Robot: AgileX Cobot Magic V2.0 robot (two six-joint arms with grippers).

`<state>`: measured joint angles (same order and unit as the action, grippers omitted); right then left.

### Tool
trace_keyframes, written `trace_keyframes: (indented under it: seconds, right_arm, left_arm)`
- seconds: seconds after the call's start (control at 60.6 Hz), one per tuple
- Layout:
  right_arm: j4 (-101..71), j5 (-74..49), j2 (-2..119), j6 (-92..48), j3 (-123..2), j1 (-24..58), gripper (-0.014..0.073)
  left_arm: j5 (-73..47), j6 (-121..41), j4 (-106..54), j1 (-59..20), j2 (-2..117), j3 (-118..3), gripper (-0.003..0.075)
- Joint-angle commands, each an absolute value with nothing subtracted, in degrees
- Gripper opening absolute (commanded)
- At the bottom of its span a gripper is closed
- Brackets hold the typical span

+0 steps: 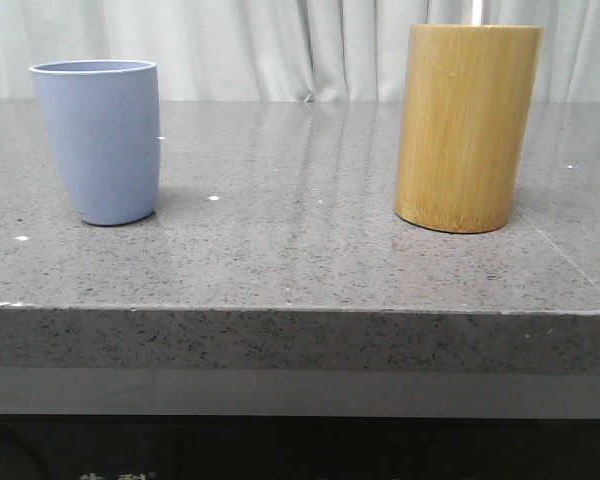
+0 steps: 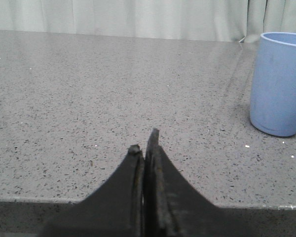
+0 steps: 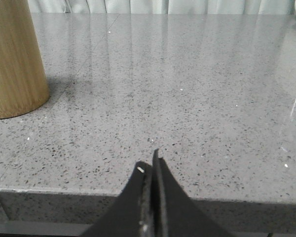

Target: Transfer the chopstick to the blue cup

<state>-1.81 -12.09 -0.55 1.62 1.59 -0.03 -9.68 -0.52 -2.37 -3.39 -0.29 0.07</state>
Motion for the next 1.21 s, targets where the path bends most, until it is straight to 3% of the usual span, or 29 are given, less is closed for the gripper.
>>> trace_keyframes:
  seconds: [0.0,0.495,0.627,0.842,1.007,1.189]
  right_arm:
    - [-1.3,-7.4,-1.8,1.4,1.3,-0.3,-0.0069]
    - [-1.3,-6.2,-1.8,1.4,1.3,-0.3,-0.0069]
    - [-4.5,-4.0,-1.8,1.4,0.4,-0.3,-0.0069]
    - [-6.4,-9.2,-1.5,1.4,-9.4,-0.3,-0.0069]
    - [-6.3,-16.1,3.9,1.4,-20.0,-0.3,-0.0065]
    - [-6.3,-19.9,17.1,1.4,-31.1,-0.3,-0.0058]
  left_arm:
    - [-5.1,0.0,-2.9,-3.9,-1.6,0.6,-0.0019]
    - [-4.1,0.0,-2.9,-3.9,-1.6,0.6,-0.0019]
    - [1.5,0.0,-2.9,-3.9,-1.6,0.6,-0.0019]
    - [7.5,0.0,-6.1,-3.9,-1.5,-3.0,-0.0019]
    - [1.8,0.0,-6.1,-3.9,1.6,-11.0,-0.0019]
    - [-7.7,0.0,-6.0,-3.9,13.1,-23.2,-0.0019]
